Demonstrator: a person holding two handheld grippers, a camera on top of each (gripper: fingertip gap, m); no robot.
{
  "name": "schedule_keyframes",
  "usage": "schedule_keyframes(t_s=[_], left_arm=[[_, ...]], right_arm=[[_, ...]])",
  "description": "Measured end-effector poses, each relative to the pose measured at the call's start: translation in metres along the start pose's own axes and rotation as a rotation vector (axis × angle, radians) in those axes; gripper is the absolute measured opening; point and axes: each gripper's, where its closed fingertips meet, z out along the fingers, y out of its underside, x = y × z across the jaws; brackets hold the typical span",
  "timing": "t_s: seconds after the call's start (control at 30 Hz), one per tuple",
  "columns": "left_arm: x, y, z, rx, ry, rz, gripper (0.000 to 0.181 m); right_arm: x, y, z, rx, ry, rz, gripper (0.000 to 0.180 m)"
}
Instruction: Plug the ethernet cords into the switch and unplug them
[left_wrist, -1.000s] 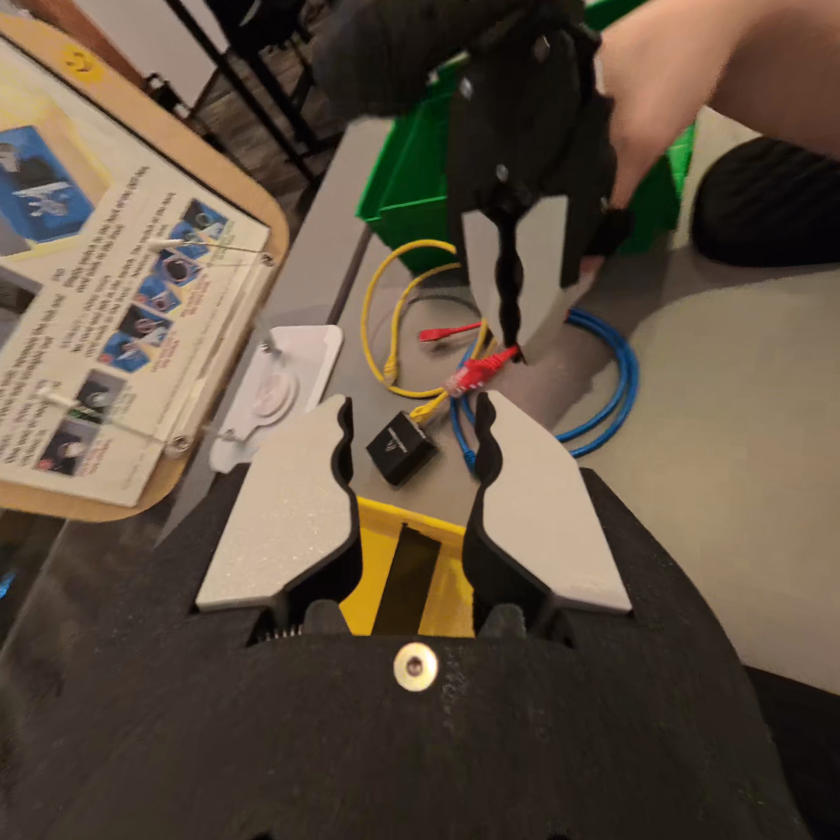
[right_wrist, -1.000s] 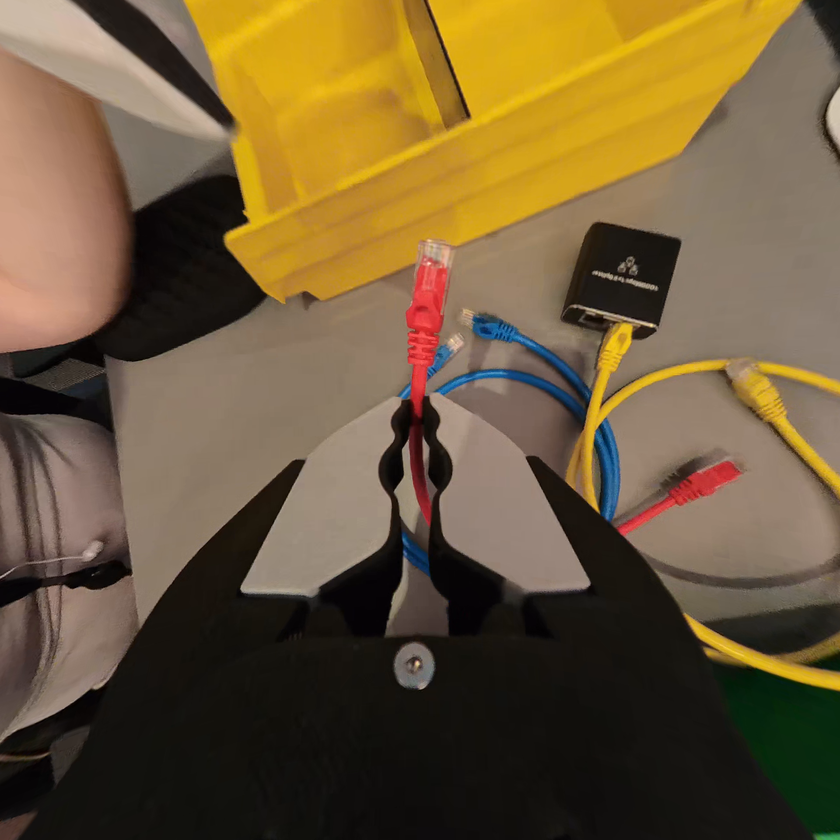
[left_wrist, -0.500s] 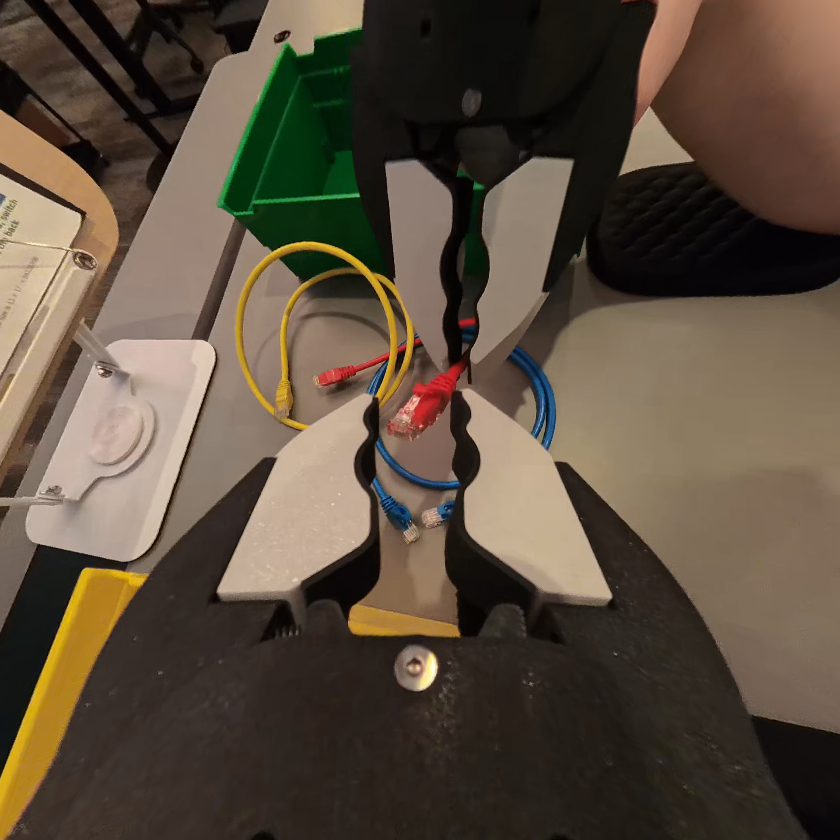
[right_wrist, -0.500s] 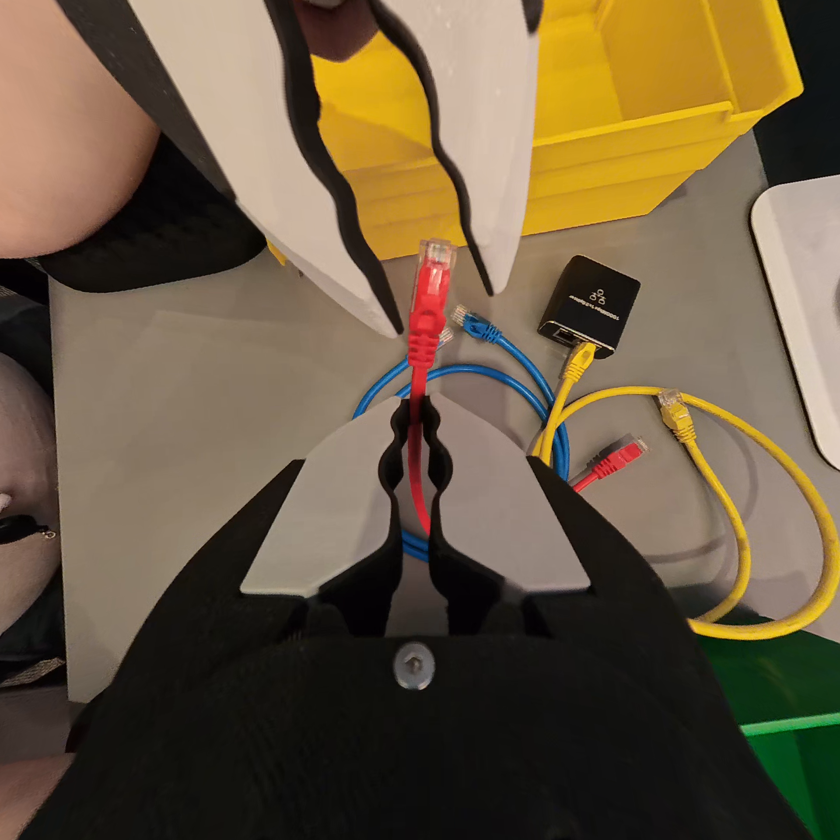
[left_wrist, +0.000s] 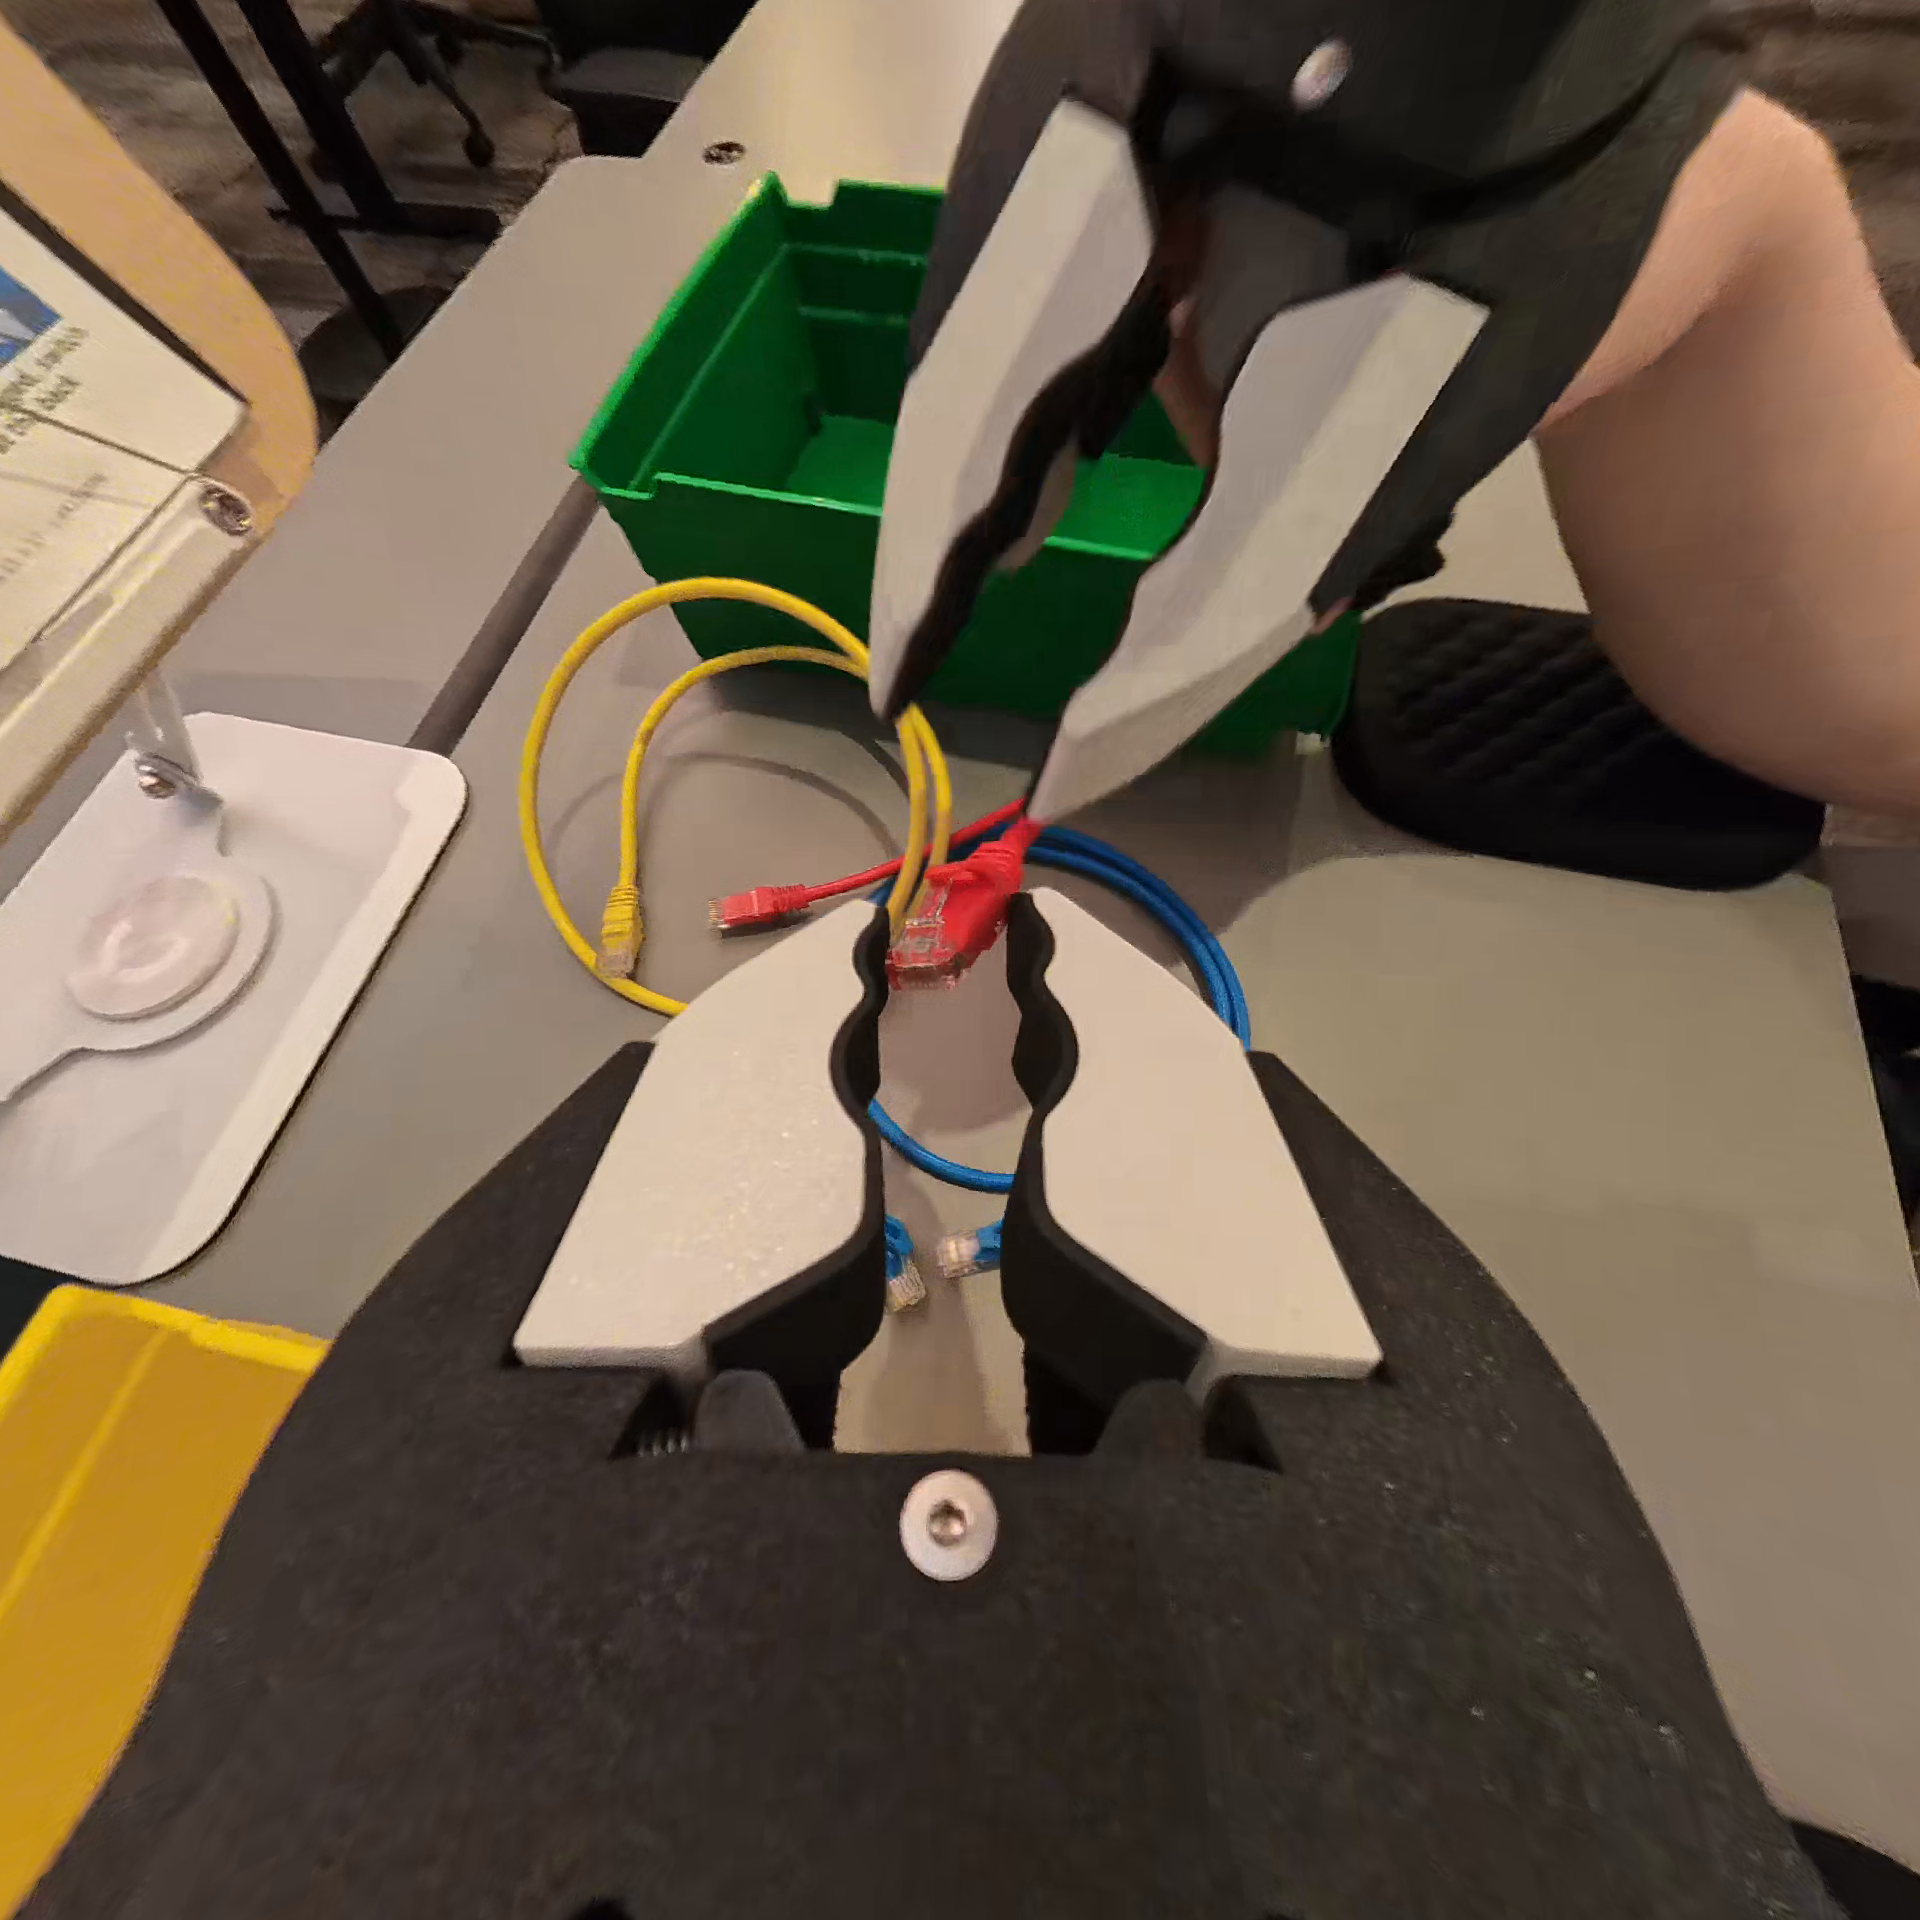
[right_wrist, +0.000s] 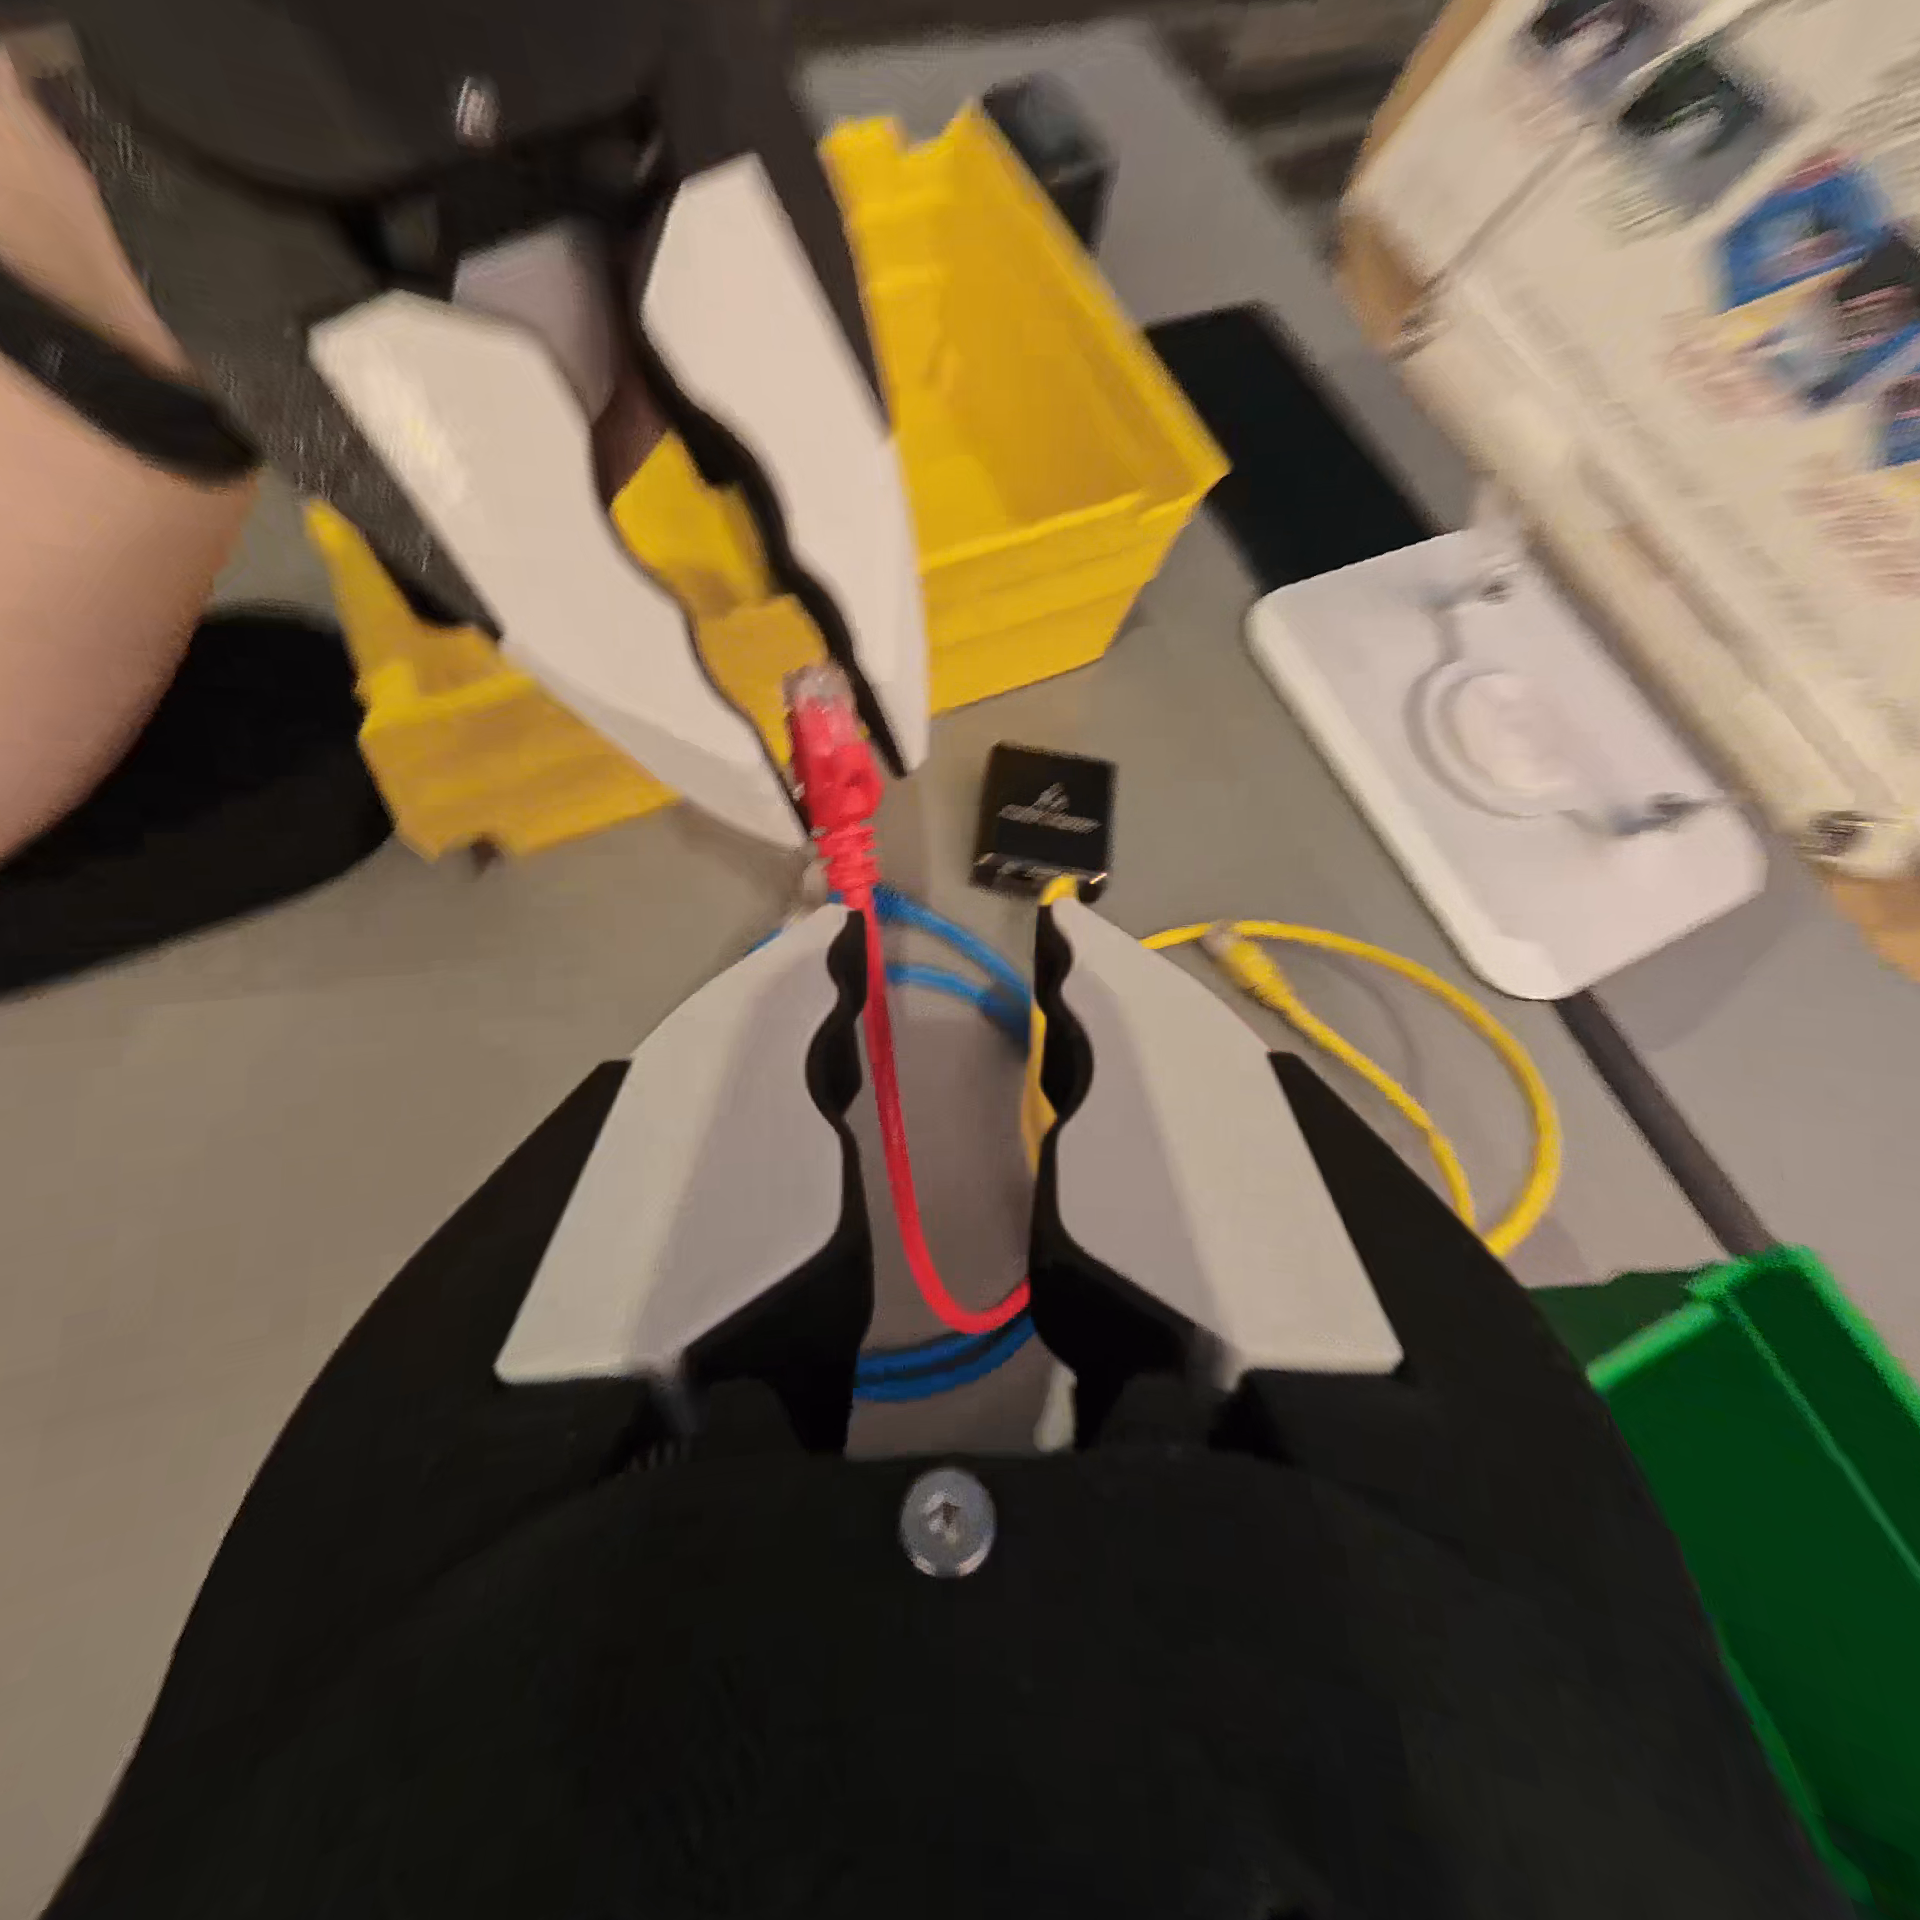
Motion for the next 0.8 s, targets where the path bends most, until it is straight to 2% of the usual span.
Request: schedule_keyframes(t_s=[0.07,0.13,0.17,0.2,0.3,0.37,0.43,0.5,0.57,0.7,0.8], left_arm=[[-0.008,-0.002,-0.005,0.021,-0.026,-0.036,0.021],[-0.017,-0.004,-0.012,0.05,-0.064,-0.073,0.02],[-0.021,-0.005,-0.016,0.064,-0.069,-0.096,0.02],[-0.024,-0.005,-0.021,0.08,-0.07,-0.115,0.02],[-0.034,-0.001,-0.043,0.113,-0.098,-0.146,0.02],[-0.035,-0.004,-0.06,0.175,-0.084,-0.154,0.02],[-0.031,-0.009,-0.072,0.233,-0.052,-0.166,0.017],[-0.024,-0.011,-0.076,0.248,-0.019,-0.148,0.014],[-0.022,-0.011,-0.075,0.238,-0.019,-0.128,0.014],[-0.018,-0.011,-0.066,0.214,-0.008,-0.105,0.014],[-0.013,-0.017,-0.064,0.237,0.016,-0.086,0.014]], right_arm=[[0.006,-0.029,-0.013,0.161,0.083,0.064,0.026],[-0.025,-0.063,-0.022,0.375,-0.061,0.081,0.019],[-0.045,-0.072,-0.022,0.441,-0.169,0.104,0.012],[-0.061,-0.076,-0.016,0.465,-0.272,0.157,0.012],[-0.082,-0.064,0.026,0.407,-0.452,0.432,0.024],[-0.079,-0.054,0.051,0.446,-0.427,0.518,0.022],[-0.07,-0.046,0.069,0.478,-0.329,0.511,0.026],[-0.065,-0.05,0.069,0.58,-0.279,0.446,0.032],[-0.058,-0.058,0.058,0.715,-0.266,0.47,0.037],[-0.045,-0.062,0.044,0.857,-0.358,0.621,0.035],[-0.04,-0.061,0.041,0.889,-0.544,0.806,0.033]])
